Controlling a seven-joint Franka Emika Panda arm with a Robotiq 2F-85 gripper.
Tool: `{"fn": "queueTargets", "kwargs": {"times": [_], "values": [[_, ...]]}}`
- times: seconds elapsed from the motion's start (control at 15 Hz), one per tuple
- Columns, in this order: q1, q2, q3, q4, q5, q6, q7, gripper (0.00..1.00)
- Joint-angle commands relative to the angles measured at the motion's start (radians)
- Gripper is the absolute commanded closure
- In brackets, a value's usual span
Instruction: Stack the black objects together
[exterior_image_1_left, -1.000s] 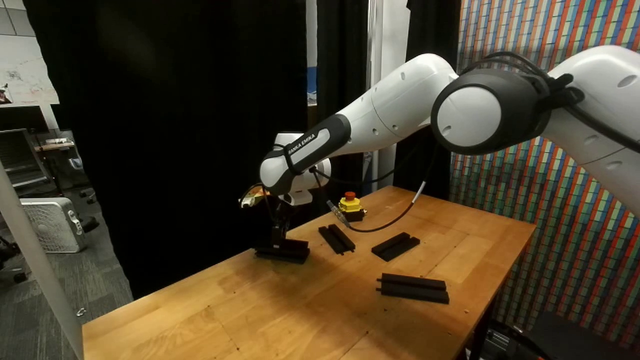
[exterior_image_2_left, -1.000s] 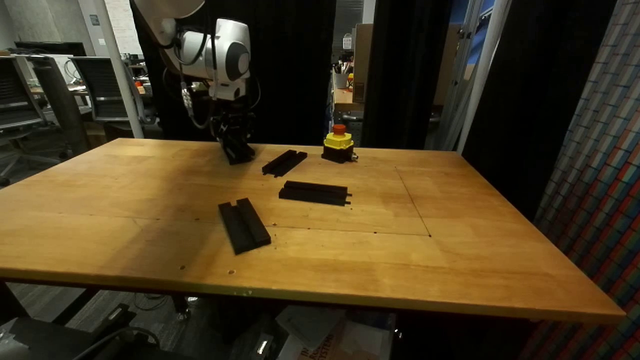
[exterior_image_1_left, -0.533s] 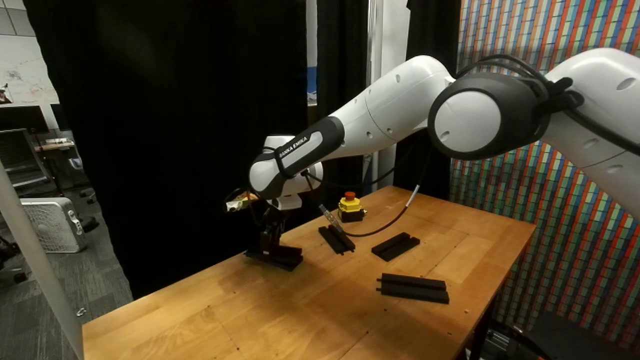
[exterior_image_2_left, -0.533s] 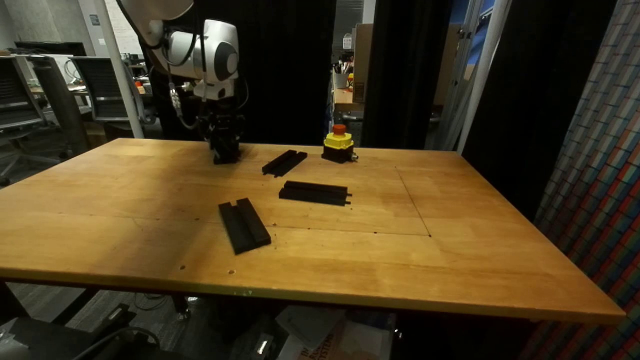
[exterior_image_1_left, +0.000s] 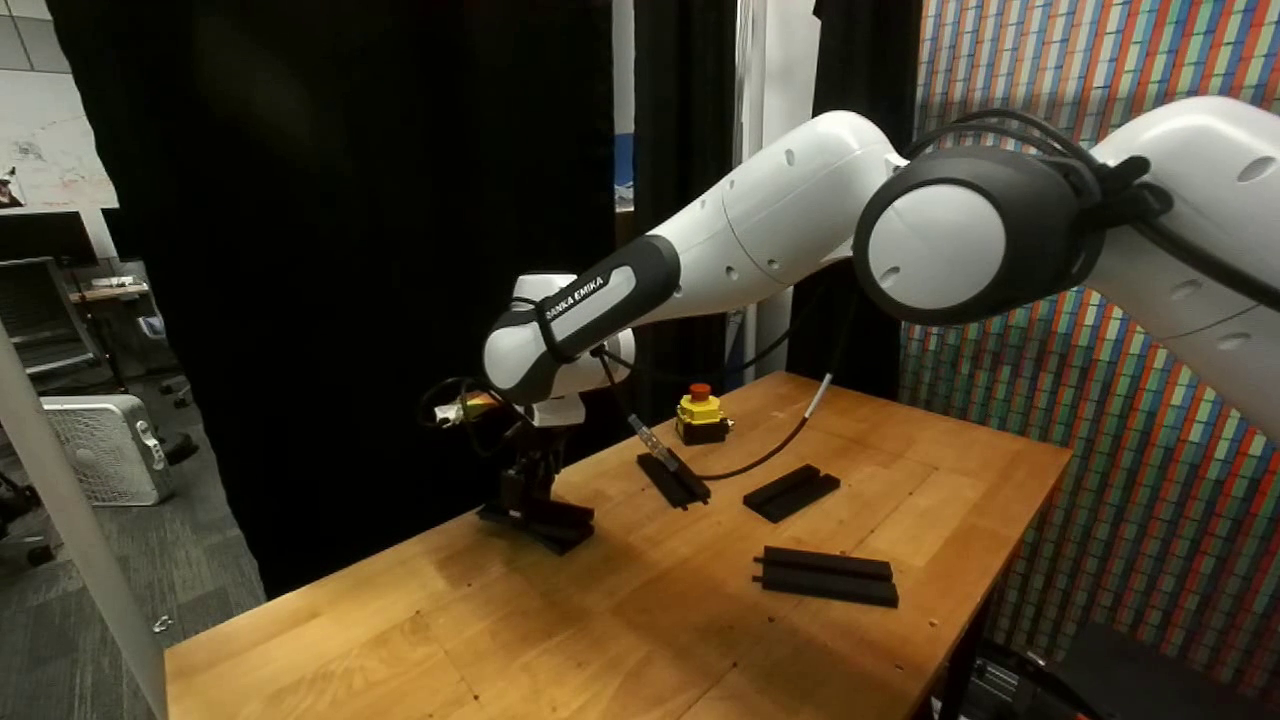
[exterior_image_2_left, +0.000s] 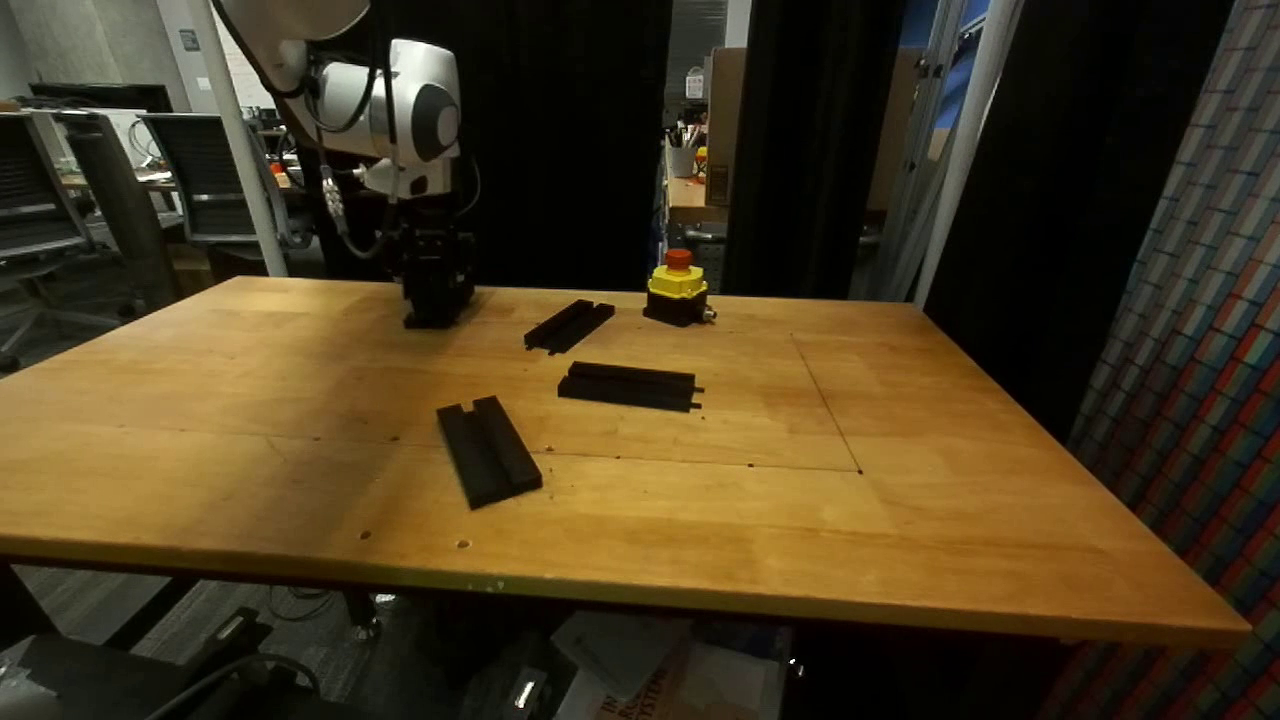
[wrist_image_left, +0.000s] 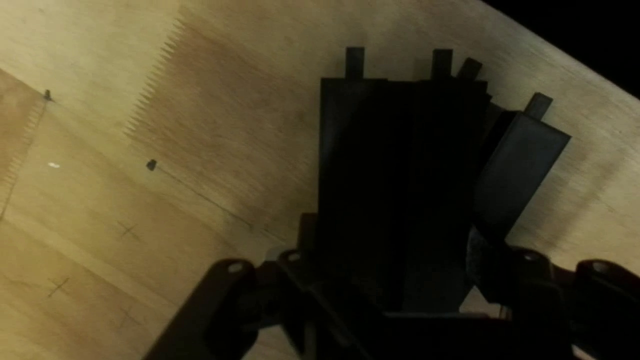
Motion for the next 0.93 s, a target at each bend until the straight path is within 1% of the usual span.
{"fn": "queueTargets", "kwargs": {"times": [0.0, 0.07, 0.13, 0.2, 0.27, 0.33, 0.4, 0.53, 0.87], "values": [[0.029, -0.001, -0.043, 0.010, 0.053, 0.020, 0.058, 0.55], [0.077, -0.005, -0.122, 0.002, 0.135, 0.027, 0.020, 0.55], [0.045, -0.003, -0.068, 0.007, 0.092, 0.031, 0.079, 0.55], [0.101, -0.005, -0.158, 0.000, 0.179, 0.031, 0.041, 0.55], [0.131, -0.002, -0.203, -0.003, 0.228, 0.034, 0.033, 0.55], [0.128, -0.006, -0.197, -0.001, 0.222, 0.033, 0.067, 0.55], [0.172, 0.000, -0.265, -0.005, 0.283, 0.033, 0.046, 0.55], [0.224, 0.001, -0.336, -0.008, 0.348, 0.027, 0.051, 0.55], [0.397, 0.022, -0.563, -0.047, 0.520, 0.011, 0.050, 0.55]]}}
